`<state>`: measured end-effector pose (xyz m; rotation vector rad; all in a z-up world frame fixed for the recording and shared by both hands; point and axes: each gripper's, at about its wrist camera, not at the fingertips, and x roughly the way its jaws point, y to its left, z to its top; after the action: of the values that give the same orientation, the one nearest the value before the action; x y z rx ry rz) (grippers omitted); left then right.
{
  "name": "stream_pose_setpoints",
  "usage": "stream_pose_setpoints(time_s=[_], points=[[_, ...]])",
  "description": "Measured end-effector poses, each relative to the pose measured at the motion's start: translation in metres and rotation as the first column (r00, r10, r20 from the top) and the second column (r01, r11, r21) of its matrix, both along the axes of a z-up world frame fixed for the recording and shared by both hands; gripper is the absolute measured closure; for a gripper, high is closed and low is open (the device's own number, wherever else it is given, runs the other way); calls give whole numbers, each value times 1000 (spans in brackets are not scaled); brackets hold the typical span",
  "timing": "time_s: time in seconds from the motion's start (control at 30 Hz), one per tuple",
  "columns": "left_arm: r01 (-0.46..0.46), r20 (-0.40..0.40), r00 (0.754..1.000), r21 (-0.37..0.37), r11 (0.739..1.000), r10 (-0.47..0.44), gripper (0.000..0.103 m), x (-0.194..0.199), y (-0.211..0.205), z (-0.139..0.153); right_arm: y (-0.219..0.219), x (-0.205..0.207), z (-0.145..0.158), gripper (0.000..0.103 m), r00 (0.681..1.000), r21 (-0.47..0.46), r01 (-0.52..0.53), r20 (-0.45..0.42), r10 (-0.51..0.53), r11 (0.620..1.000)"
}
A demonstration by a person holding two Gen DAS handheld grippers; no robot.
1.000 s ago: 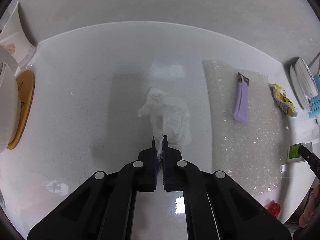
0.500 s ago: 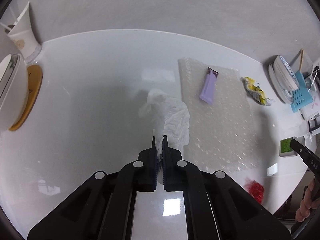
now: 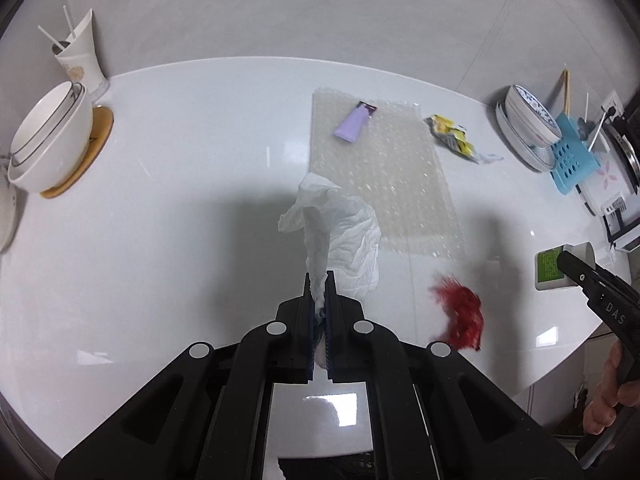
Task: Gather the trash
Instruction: 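Carry the tissue and jar down toward the mesh wastebasket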
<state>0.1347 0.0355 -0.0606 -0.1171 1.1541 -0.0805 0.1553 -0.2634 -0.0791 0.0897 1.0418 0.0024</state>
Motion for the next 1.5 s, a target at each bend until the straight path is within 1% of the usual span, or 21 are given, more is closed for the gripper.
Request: stream_pose_setpoints(time_s=[0.1,0.43,0.7,0.87,0.97,1.1,1.27,1.3,1.5], points=[[-11,3,1000,-15,1000,11,100,-19,-8,2,-4,-18,1,63,1000,2,-15,3,15,1000],[-21,16,1000,-8,1000,21,100,-73,-36,9,-16,-69,6,63,999,18,-40,24,40,999],[-10,19,1000,-5,1000,10,100,-107,-58,7,-20,-113,5,63,996,21,-65,57,64,998],[-7,16,1000,-8,1000,7,100,-130,-72,3,-25,-137,2,63,995,25,-81,58,79,996],[4,18,1000,-10,1000,-4,100,-146,-82,-2,-28,-149,-3,63,994,28,-90,60,88,996],[23,18,1000,-20,1000,-22,100,-167,-96,-9,-33,-161,-13,63,995,38,-90,41,89,995],[11,10,1000,-20,1000,-11,100,-187,-101,-20,-40,-181,-26,63,995,44,-93,33,91,995],[11,8,1000,-13,1000,-11,100,-191,-102,-24,-41,-184,-29,63,995,47,-94,29,92,994],[2,-27,1000,-36,999,-3,100,-211,-99,-50,-49,-202,-53,63,995,35,-96,-19,97,995]])
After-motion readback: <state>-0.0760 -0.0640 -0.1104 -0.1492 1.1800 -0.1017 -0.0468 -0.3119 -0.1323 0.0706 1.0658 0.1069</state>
